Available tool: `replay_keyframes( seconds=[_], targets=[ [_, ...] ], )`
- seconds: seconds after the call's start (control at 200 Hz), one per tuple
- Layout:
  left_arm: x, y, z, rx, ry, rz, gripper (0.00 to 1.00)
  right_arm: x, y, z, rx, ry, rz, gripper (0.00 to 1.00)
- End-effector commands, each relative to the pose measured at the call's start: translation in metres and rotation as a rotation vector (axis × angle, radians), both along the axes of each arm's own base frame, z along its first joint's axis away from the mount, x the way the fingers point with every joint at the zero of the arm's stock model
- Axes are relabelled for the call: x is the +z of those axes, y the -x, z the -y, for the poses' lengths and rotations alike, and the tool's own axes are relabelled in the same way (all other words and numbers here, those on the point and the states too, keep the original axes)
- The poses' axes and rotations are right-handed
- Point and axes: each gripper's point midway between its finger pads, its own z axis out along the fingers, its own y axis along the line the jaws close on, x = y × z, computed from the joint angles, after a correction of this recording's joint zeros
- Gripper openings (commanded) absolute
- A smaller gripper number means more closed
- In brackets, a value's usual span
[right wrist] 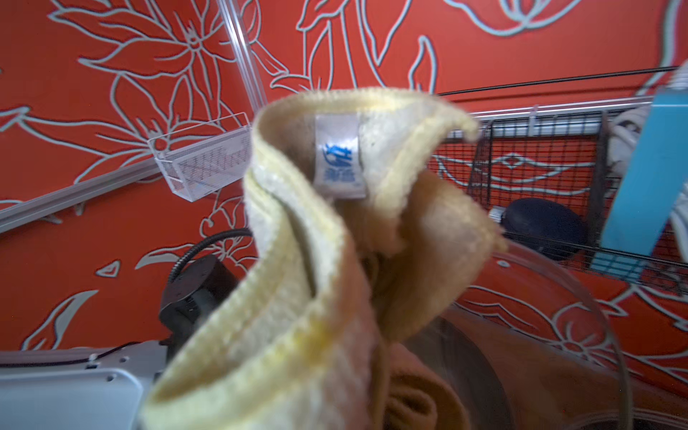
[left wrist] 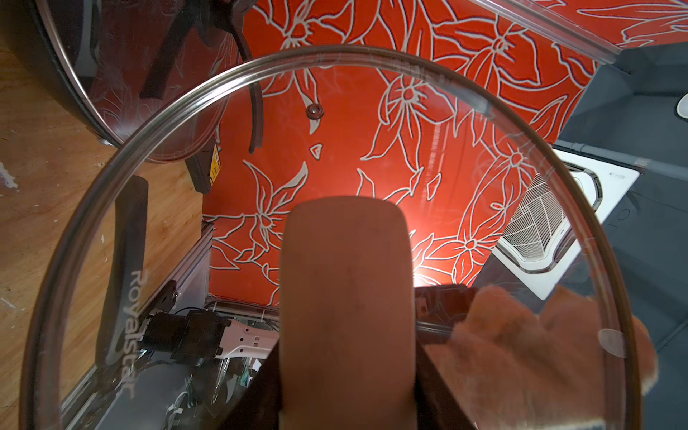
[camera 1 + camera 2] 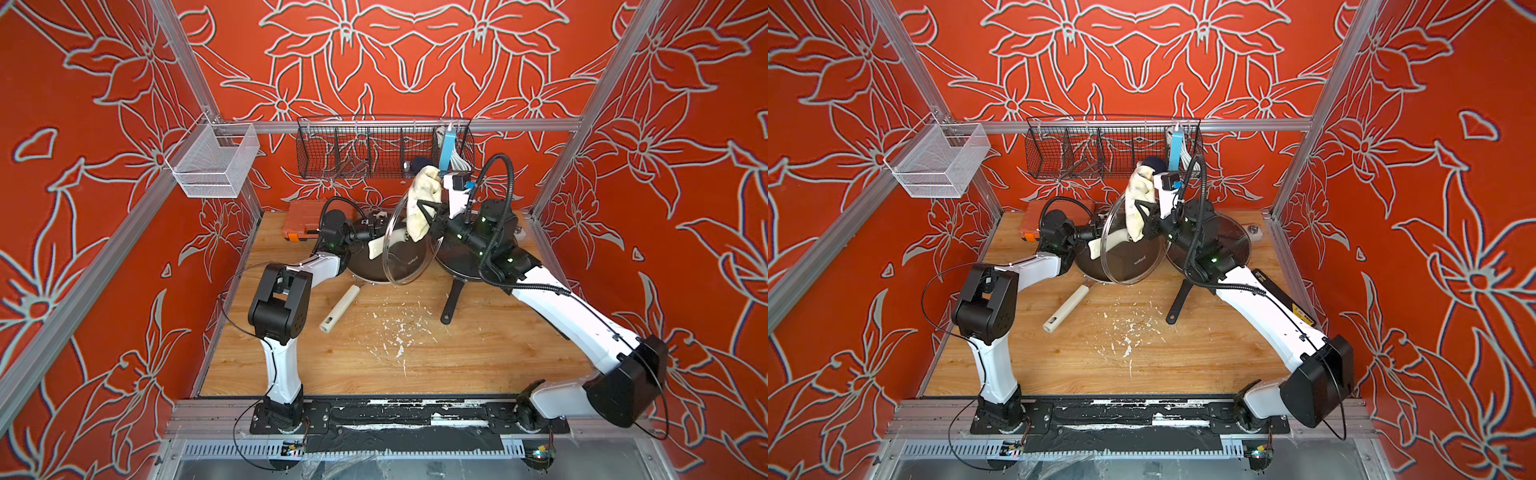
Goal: Wipe the pot lid with a cloth
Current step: Wipe the pot lid.
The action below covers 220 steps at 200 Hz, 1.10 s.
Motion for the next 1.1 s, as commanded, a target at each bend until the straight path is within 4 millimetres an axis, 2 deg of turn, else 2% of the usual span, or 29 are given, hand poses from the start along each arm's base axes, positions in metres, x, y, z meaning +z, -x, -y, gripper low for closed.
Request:
replay_keyframes(
  seconds=[0.0,0.24,0.35,0.425,0.616,0.826,0.931,1.031,1.096],
  targets=[
    [0.081,0.04,-0.002,-0.034,0.088,0.308,0.0,-0.005,-0.024,0.021,-0.089,-0.001,-0.019,0.0],
    [0.09,0.048,0.0,-0.053,0.103,0.33,0.0,-0.04,-0.062,0.058,-0.186,0.022,-0.089,0.0],
    [0.091,0.051,-0.001,-0.061,0.098,0.338,0.0,-0.05,-0.068,0.068,-0.216,0.039,-0.121,0.0],
    [0.089,0.05,0.0,-0.06,0.095,0.334,0.0,-0.053,-0.065,0.064,-0.19,0.038,-0.132,0.0],
    [0.084,0.044,0.001,-0.055,0.095,0.319,0.0,-0.049,-0.035,0.036,-0.024,-0.007,-0.121,0.0],
    [0.082,0.04,0.002,-0.05,0.097,0.308,0.0,-0.045,0.023,-0.016,0.17,0.03,-0.083,0.0],
    [0.082,0.039,0.002,-0.048,0.098,0.305,0.0,-0.049,0.051,-0.041,0.262,0.04,-0.077,0.0],
    [0.082,0.039,0.002,-0.048,0.099,0.307,0.0,-0.052,0.064,-0.047,0.293,0.018,-0.083,0.0],
    [0.082,0.04,0.002,-0.048,0.099,0.308,0.0,-0.055,0.057,-0.038,0.226,0.01,-0.092,0.0]
  ],
)
